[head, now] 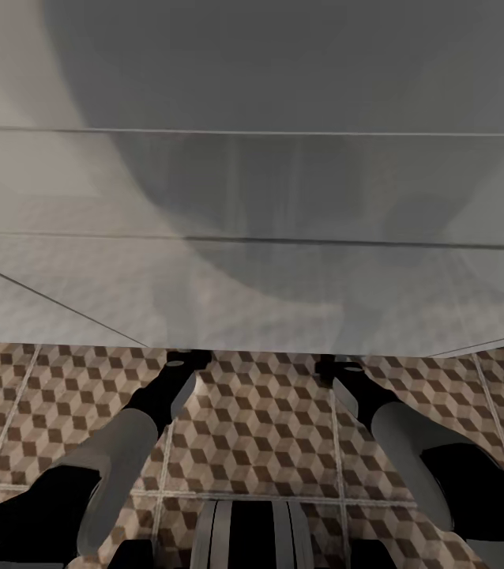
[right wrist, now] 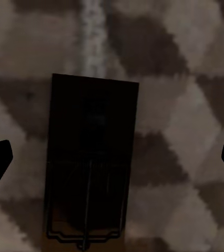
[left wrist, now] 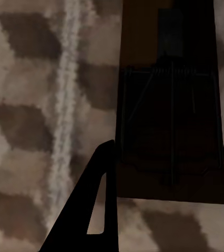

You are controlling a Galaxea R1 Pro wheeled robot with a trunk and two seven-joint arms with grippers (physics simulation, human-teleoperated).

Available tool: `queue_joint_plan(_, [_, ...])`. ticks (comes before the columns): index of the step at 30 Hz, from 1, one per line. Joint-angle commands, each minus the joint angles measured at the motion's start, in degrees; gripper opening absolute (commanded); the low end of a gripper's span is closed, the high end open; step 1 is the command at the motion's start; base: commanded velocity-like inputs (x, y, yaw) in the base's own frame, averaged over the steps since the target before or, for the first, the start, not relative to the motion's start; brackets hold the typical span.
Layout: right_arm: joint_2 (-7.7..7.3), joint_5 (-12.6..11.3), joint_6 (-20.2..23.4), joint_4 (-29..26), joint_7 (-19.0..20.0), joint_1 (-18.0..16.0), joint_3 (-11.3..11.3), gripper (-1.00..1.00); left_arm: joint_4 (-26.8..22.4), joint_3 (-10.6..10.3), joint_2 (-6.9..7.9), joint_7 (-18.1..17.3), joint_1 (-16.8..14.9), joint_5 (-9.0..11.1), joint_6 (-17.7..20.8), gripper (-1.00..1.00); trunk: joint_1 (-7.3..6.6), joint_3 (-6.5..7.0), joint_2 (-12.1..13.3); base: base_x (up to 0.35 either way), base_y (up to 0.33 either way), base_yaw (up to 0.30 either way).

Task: Take the four mousetraps from the cabinet in the bathroom and place them on the bathroom floor. Make sure all four end up on the same floor surface, and ensure that at least two of them are either under or directly next to the same bathroom sink.

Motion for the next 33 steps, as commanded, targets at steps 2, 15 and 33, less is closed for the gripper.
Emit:
queue_joint_plan(2, [-0.11, -0.51, 0.30, -0.11, -0.33, 0.00, 0.51, 1.00, 0.65, -0.42, 0.06, 0.46, -0.33, 0.15, 0.26, -1.00, -0.01, -0.03, -0.01, 0.000, 0.000, 0.000])
queue_joint_plan(15, [-0.27, -0.49, 0.25, -0.09, -0.28, 0.00, 0.54, 1.00, 3.83, -0.34, -0.02, 0.46, -0.97, 0.19, 0.60, -1.00, -0.01, -0.03, -0.01, 0.000, 0.000, 0.000])
queue_joint_plan(33, [-0.17, -0.48, 0.25, -0.09, -0.28, 0.00, 0.55, 1.00, 8.58, -0.37, -0.07, 0.46, -3.39, 0.16, 3.32, -1.00, -0.01, -0.03, -0.01, 0.000, 0.000, 0.000])
